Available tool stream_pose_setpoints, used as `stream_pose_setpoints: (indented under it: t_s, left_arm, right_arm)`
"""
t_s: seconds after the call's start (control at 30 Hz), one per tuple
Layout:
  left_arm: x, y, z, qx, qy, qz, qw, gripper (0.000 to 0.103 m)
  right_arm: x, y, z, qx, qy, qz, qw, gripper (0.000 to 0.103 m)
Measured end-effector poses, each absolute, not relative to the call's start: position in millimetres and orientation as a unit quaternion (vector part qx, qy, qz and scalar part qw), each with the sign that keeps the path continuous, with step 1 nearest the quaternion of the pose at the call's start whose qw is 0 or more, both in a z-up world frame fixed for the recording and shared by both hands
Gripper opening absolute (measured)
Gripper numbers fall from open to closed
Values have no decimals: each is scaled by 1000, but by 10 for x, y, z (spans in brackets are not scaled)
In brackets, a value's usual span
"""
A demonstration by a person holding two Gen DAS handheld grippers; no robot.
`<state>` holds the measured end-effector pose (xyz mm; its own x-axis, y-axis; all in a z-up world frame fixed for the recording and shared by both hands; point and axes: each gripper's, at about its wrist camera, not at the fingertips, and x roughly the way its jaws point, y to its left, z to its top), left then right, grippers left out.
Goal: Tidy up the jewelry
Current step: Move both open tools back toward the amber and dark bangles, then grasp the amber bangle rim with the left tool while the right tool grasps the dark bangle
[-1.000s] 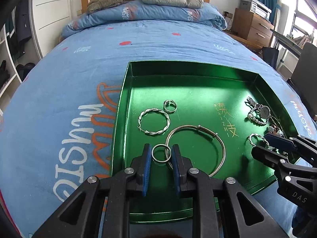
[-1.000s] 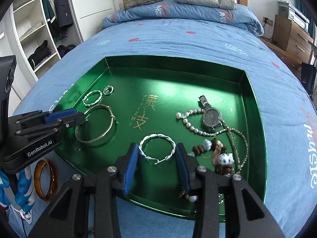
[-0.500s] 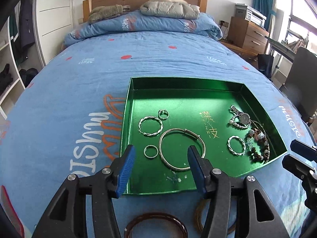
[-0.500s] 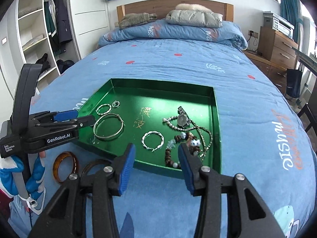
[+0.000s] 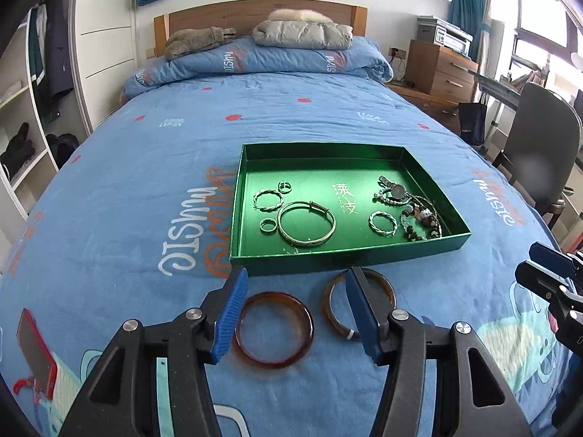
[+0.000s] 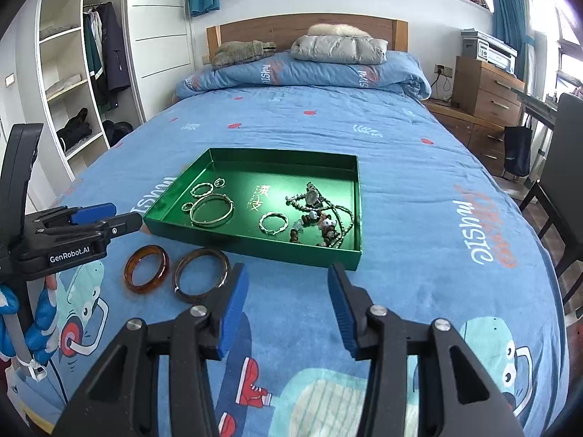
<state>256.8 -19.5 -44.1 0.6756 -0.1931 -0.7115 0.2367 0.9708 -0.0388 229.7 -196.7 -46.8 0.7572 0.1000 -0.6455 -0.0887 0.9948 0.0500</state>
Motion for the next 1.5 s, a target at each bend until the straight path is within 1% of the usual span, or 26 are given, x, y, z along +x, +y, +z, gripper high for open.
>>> stream_pose_setpoints:
  t_s: [0.3, 0.37, 0.43, 0.5, 0.7, 0.93, 1.07, 1.2, 1.3, 1.4, 1.5]
  left_arm:
    - [2198, -89, -401, 27, 387, -106, 915, 57]
    - [2136, -55, -401, 27, 387, -106, 916, 58]
    - [2088, -17, -412, 28, 387, -103, 916, 63]
    - [2048, 38, -445, 27, 389, -100, 916, 64]
    - [2134, 206, -709, 28, 412, -90, 906, 64]
    - [2477, 354, -986, 18, 429, -80, 900, 63]
    - [2669, 396, -1107, 15, 436, -77, 897, 60]
    - [2787, 391, -1217, 16, 444, -84, 892, 53]
    - [2829, 349, -1271, 23, 445, -90, 891, 50]
    - [2849, 304, -1316, 27, 447, -97, 889, 45]
    - [2847, 257, -1346, 35, 445, -98, 889, 45]
  right_arm:
    - [1896, -2016, -301, 1, 335, 44, 941, 43]
    - [1826, -2017, -278, 2, 333, 45, 942, 43]
    - [1773, -2017, -284, 5, 333, 46, 942, 43]
    - [1767, -2008, -329, 10, 340, 53, 939, 43]
    - [1964, -1885, -618, 30, 375, 96, 921, 43]
    - [2503, -1659, -931, 39, 414, 119, 901, 43]
    - [2810, -1496, -1061, 37, 428, 124, 894, 43]
    - [3048, -1355, -1184, 33, 440, 125, 889, 43]
    - [3166, -1265, -1261, 25, 447, 124, 885, 43]
    - [3237, -1198, -1330, 15, 454, 121, 883, 43]
    - [3255, -1166, -1396, 9, 459, 119, 880, 43]
